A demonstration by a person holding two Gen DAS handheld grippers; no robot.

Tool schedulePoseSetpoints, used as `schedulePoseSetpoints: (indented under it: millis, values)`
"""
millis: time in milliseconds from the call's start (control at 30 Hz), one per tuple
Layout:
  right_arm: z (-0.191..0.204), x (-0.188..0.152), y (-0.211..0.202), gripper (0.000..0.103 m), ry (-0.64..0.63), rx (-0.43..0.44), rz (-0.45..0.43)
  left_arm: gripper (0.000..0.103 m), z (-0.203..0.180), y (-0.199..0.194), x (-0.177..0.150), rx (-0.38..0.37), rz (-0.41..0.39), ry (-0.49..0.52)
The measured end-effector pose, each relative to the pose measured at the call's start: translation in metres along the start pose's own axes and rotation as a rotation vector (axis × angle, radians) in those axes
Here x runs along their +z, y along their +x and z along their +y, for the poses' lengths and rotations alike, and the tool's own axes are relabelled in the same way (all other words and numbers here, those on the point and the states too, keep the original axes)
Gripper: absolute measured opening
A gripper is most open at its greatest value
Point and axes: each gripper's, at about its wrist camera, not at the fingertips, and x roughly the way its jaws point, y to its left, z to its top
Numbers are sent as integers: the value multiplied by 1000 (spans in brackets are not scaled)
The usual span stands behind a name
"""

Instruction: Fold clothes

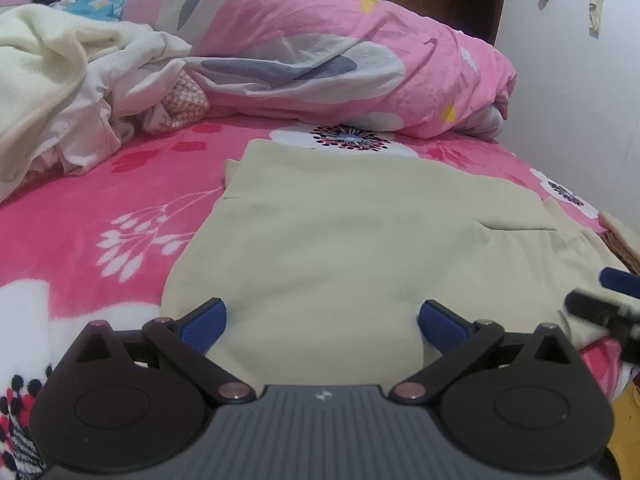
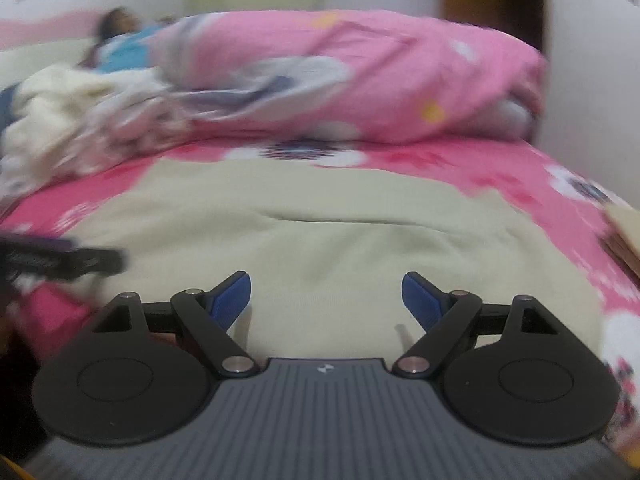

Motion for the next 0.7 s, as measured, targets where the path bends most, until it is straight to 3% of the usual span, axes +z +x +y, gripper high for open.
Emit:
schedulePoseSetpoints:
  millis: [67, 133, 167, 200, 233, 300, 333, 400, 433, 533, 600, 700]
  values:
    - [-4, -9, 3, 83, -55, -8, 8, 103, 0, 0, 0, -2, 1, 0]
    - [-28, -21, 1, 87, -21, -17, 11, 103, 0, 0, 0, -1, 2, 1]
    - [-44, -26, -6, 86, 10, 20, -7, 103, 0, 0, 0, -1, 2, 2]
    - [-60, -31, -12, 77, 41, 57, -25, 103, 0, 0, 0, 0, 3, 3]
    - [-76, -36, -18, 60, 71, 94, -44, 103, 0, 0, 0, 1, 4, 3]
    - [-96, -39, -29, 48, 49, 136, -57, 103, -1, 0, 0, 2, 6, 4]
    - [-101, -39, -33, 51, 29, 132, -65, 103, -1, 0, 1, 2, 8, 5]
    - [-109, -39, -38, 63, -11, -17, -59, 103, -1, 0, 2, -1, 15, 8]
    - [-116, -39, -42, 63, -6, -59, -64, 103, -1, 0, 4, -2, 20, 12]
    - [-140, -37, -55, 62, 135, -37, -133, 103, -1, 0, 8, 0, 31, 25]
    - [-137, -37, -53, 62, 114, -57, -152, 103, -1, 1, 10, 3, 35, 26]
    - [-141, -49, -33, 63, 101, -101, -106, 103, 0, 4, 9, 3, 35, 29]
